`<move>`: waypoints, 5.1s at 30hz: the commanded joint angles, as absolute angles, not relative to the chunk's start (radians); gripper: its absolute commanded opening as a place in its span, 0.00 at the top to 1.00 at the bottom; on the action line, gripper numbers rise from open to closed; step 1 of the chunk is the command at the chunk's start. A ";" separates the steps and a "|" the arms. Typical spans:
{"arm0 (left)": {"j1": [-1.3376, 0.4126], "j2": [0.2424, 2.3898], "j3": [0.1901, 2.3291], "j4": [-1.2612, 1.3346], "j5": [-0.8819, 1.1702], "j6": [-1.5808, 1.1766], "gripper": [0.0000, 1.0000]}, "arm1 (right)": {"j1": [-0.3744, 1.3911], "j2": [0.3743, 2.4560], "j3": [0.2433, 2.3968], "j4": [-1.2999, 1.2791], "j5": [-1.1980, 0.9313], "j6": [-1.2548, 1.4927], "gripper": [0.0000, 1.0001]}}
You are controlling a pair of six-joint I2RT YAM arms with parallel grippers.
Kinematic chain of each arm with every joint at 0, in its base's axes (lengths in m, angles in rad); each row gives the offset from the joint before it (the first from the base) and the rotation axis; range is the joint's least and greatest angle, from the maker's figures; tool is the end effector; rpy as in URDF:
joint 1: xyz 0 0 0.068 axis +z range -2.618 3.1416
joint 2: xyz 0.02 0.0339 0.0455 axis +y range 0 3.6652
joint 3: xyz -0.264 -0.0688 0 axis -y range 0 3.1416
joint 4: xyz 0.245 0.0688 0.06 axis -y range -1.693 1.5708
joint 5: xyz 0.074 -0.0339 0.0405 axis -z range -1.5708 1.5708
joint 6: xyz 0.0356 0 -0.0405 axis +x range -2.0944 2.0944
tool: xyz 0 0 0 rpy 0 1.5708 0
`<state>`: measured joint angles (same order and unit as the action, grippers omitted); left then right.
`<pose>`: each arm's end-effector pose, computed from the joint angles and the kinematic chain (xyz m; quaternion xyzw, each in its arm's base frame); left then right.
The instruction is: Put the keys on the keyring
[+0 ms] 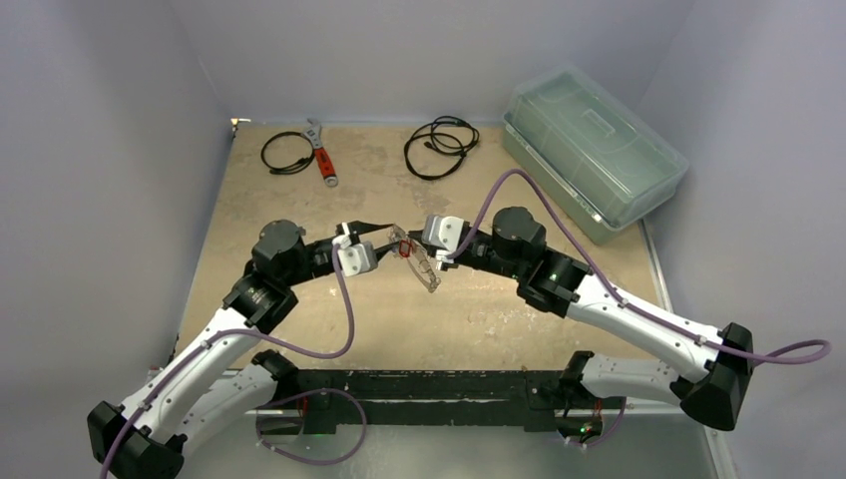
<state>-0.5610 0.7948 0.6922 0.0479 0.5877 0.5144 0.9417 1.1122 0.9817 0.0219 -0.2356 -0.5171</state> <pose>0.1490 -0.1170 0.3308 0.5270 0.4950 -0.2256 0.6530 0.1473 0.2166 0.3661 -0.5512 0.4989 0.2252 0.6297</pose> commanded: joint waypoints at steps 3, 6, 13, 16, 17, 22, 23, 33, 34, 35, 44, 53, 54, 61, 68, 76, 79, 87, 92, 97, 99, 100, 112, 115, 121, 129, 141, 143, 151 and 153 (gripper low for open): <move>-0.558 0.789 0.681 0.168 0.731 0.447 0.66 | 0.939 1.051 0.940 0.233 -0.238 -0.463 1.00; -0.558 0.799 0.676 0.188 0.763 0.427 0.66 | 0.939 1.030 0.918 0.280 -0.247 -0.443 1.00; -0.557 0.841 0.684 0.185 0.736 0.398 0.63 | 0.939 0.998 0.882 0.373 -0.292 -0.391 1.00; -0.557 0.849 0.679 0.199 0.723 0.380 0.62 | 0.939 0.990 0.880 0.382 -0.312 -0.382 1.00; -0.557 0.852 0.678 0.205 0.724 0.373 0.62 | 0.939 0.988 0.880 0.381 -0.319 -0.380 1.00; -0.555 0.853 0.669 0.243 0.751 0.346 0.62 | 0.939 0.985 0.874 0.388 -0.332 -0.372 1.00; -0.555 0.854 0.666 0.253 0.762 0.339 0.62 | 0.938 0.986 0.873 0.390 -0.335 -0.370 1.00; -0.553 0.845 0.621 0.411 0.856 0.242 0.56 | 0.938 0.993 0.870 0.406 -0.348 -0.363 1.00; -0.553 0.842 0.618 0.416 0.856 0.239 0.55 | 0.939 0.994 0.871 0.405 -0.348 -0.364 1.00; -0.552 0.839 0.616 0.421 0.856 0.238 0.55 | 0.939 0.995 0.871 0.405 -0.350 -0.364 1.00; -0.552 0.856 0.615 0.441 0.865 0.224 0.81 | 0.938 1.000 0.875 0.411 -0.370 -0.359 1.00; -0.545 0.857 0.636 0.379 0.854 0.262 1.00 | 0.937 0.985 0.866 0.393 -0.349 -0.365 1.00; -0.544 0.857 0.637 0.372 0.851 0.267 1.00 | 0.937 0.982 0.864 0.390 -0.344 -0.366 1.00; -0.543 0.863 0.664 0.275 0.815 0.335 1.00 | 0.937 0.974 0.854 0.370 -0.313 -0.364 1.00; -0.543 0.877 0.704 0.138 0.744 0.418 1.00 | 0.937 0.990 0.853 0.343 -0.182 -0.360 1.00; -0.543 0.919 0.744 0.035 0.629 0.443 1.00 | 0.937 0.997 0.842 0.323 -0.111 -0.352 0.70; -0.543 0.946 0.765 0.007 0.557 0.434 1.00 | 0.936 0.999 0.835 0.329 -0.093 -0.343 0.62; -0.543 1.025 0.846 -0.123 0.330 0.457 1.00 | 0.937 1.033 0.834 0.328 -0.011 -0.327 0.54; -0.542 1.080 0.877 -0.139 0.235 0.435 1.00 | 0.937 1.045 0.835 0.335 0.035 -0.303 0.51; -0.542 1.175 0.913 -0.090 0.244 0.340 1.00 | 0.937 1.068 0.839 0.332 0.121 -0.244 0.48; -0.543 1.228 0.933 -0.059 0.248 0.304 1.00 | 0.936 1.070 0.834 0.331 0.151 -0.238 0.47; -0.541 1.248 0.941 -0.038 0.253 0.289 1.00 | 0.936 1.067 0.830 0.335 0.160 -0.238 0.46; -0.544 1.472 1.183 0.040 0.281 0.318 1.00 | 0.934 1.012 0.794 0.379 0.366 -0.231 0.36; -0.554 1.443 1.098 0.059 0.292 0.292 1.00 | 0.934 1.000 0.784 0.387 0.394 -0.230 0.34; -0.575 1.376 0.750 0.177 0.314 0.082 1.00 | 0.933 0.995 0.761 0.429 0.410 -0.233 0.30; -0.637 1.348 0.648 0.111 0.299 0.019 1.00 | 0.932 1.034 0.780 0.428 0.408 -0.230 0.29; -0.647 1.325 0.721 -0.157 0.261 -0.027 1.00 | 0.927 1.094 0.810 0.393 0.419 -0.200 0.28; -0.648 1.313 0.725 -0.189 0.261 -0.028 1.00 | 0.927 1.103 0.809 0.392 0.417 -0.195 0.27; -0.647 1.167 0.776 -0.286 0.152 0.026 0.81 | 0.876 1.198 0.917 0.237 0.333 -0.038 0.22; -0.644 1.140 0.784 -0.301 0.110 0.079 0.69 | 0.847 1.234 0.957 0.186 0.282 0.021 0.21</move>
<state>-0.6437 1.2087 0.7170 -0.2604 0.2066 0.0044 0.8955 1.1927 0.8513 0.2832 0.3683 -0.1200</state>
